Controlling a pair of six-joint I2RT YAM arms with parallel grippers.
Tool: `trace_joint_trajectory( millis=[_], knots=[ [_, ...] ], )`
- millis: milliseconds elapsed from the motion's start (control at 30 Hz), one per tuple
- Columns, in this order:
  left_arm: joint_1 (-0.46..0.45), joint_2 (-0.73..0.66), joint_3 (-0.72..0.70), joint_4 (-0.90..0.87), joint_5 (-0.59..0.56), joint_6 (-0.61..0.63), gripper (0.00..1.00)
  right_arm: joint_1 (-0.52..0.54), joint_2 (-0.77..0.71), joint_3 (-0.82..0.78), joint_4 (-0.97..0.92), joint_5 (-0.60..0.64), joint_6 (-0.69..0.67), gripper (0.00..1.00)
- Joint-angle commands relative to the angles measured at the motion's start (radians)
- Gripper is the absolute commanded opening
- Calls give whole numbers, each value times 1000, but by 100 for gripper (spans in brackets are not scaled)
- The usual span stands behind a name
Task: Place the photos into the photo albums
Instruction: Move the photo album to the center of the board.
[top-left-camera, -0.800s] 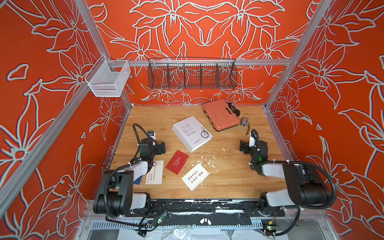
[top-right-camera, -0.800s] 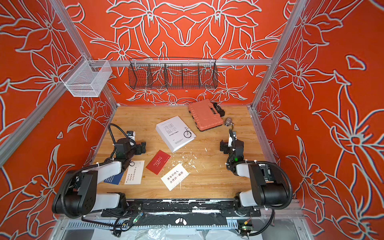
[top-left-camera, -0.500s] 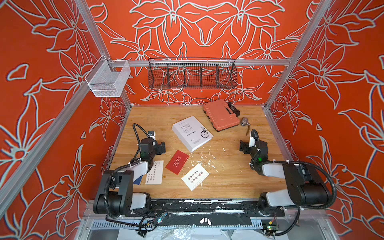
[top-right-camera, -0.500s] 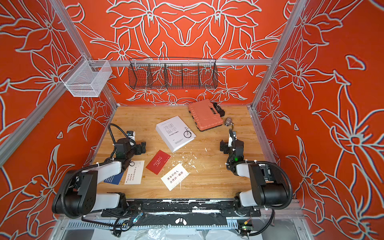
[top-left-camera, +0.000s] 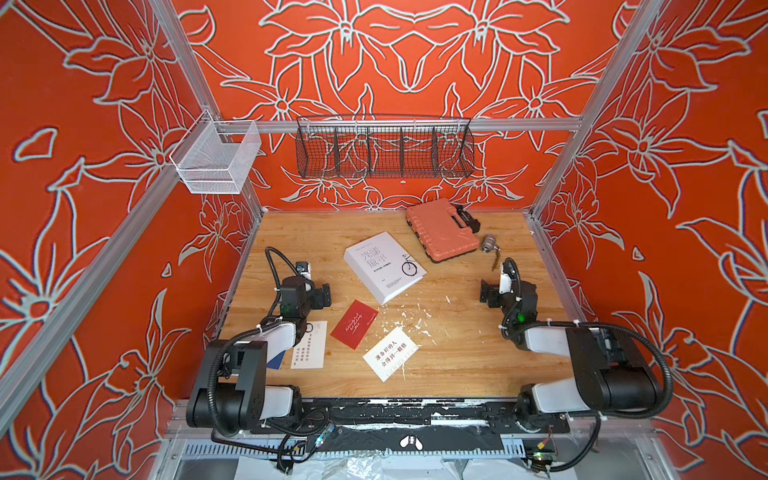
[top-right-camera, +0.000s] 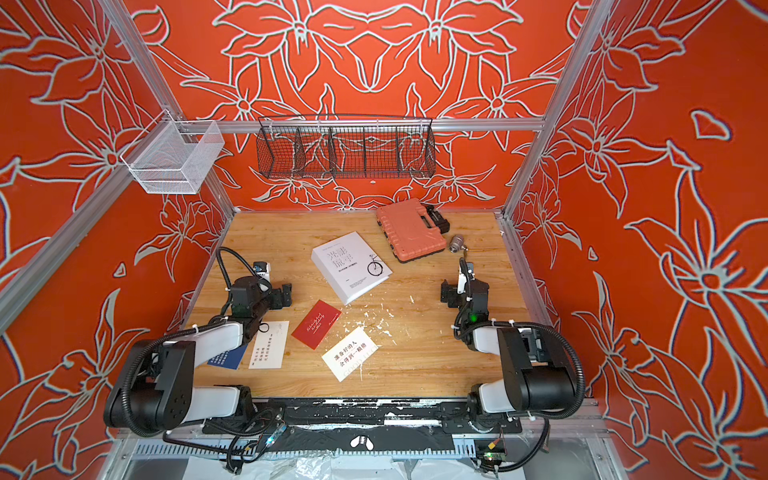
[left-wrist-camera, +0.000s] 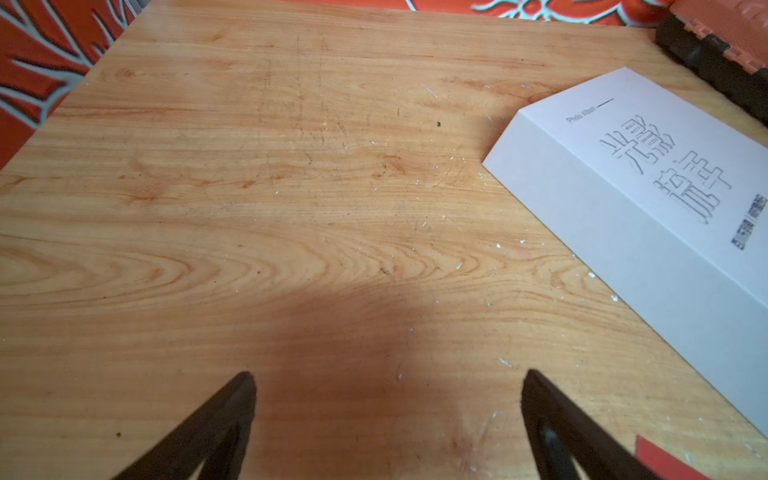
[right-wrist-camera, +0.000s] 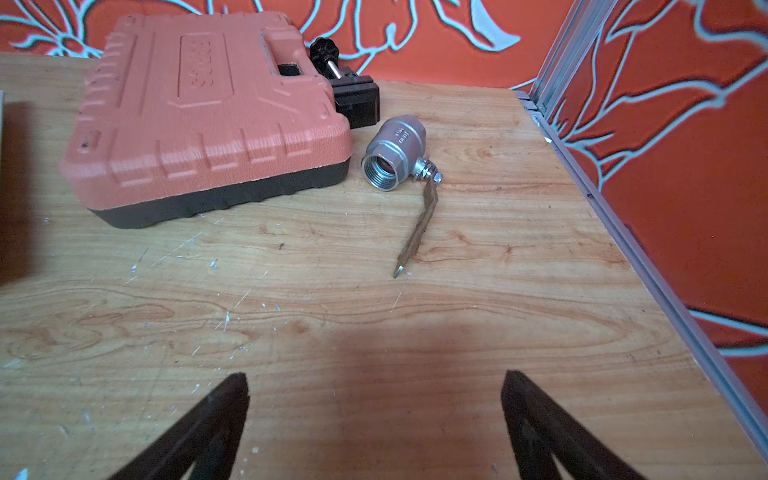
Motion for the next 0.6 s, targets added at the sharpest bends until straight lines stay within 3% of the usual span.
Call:
trace_joint_trajectory(
  millis=[0, 100, 167, 267, 433, 567],
  knots=[
    [-1, -8, 21, -1, 1, 1, 97, -3, -15, 24, 1, -17, 3, 98],
    [-23, -21, 182, -259, -72, -15, 97, 4, -123, 189, -372, -90, -36, 98],
    [-35, 0, 317, -459, -126, -75, 97, 6, -139, 321, -580, -148, 21, 98],
    [-36, 41, 461, -656, -46, -234, 97, 27, -70, 489, -724, -362, 143, 97],
    [-57, 117, 501, -636, 105, -504, 97, 159, 158, 743, -858, -484, 237, 89],
    [-76, 212, 536, -582, 196, -592, 97, 258, 333, 914, -905, -536, 269, 86]
  ],
)
